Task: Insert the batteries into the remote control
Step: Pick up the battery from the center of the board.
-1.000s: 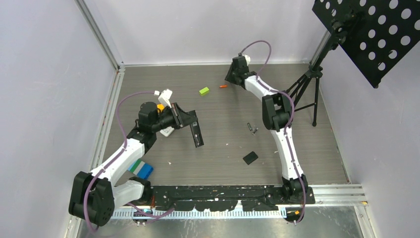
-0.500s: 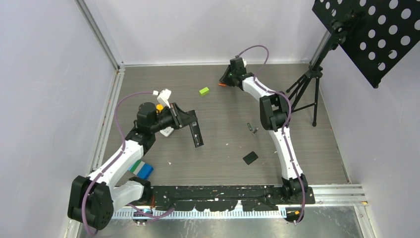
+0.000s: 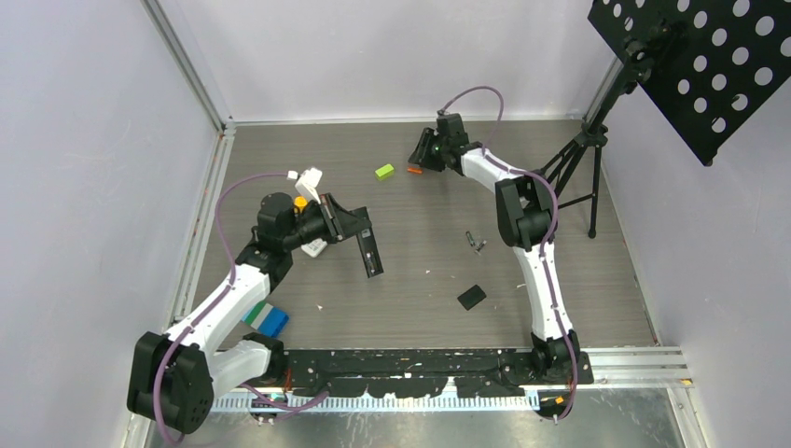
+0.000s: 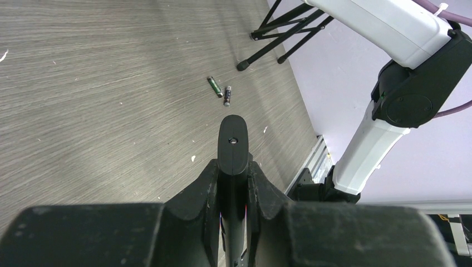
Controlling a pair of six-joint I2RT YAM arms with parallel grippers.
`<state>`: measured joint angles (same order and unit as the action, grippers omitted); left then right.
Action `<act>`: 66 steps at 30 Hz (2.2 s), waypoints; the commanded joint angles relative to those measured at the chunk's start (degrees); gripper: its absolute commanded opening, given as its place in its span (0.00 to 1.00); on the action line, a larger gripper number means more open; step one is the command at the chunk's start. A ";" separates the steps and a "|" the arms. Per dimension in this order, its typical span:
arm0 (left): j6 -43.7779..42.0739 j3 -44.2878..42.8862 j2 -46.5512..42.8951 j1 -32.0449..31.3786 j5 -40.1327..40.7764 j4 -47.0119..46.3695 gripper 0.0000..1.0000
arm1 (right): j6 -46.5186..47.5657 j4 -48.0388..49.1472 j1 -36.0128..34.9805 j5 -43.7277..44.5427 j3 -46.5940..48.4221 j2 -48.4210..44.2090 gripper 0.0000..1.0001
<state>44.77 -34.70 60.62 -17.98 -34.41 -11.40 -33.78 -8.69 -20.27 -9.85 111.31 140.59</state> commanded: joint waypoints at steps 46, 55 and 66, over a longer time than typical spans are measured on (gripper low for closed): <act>-3.29 -2.50 -4.10 0.22 1.89 2.17 0.00 | 48.32 -21.76 -16.14 7.79 -5.85 -3.13 0.35; -2.93 -1.40 -5.63 0.22 3.71 2.24 0.00 | 37.73 -18.03 -15.68 19.01 -10.51 -9.21 0.00; 15.71 2.16 5.50 0.01 -1.57 -16.05 0.00 | 7.88 -12.06 -16.20 19.94 -31.26 -39.73 0.00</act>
<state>50.04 -33.43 60.10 -18.00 -31.46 -15.00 -11.77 -24.91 -36.07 10.57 85.95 116.55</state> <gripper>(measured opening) 0.170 0.056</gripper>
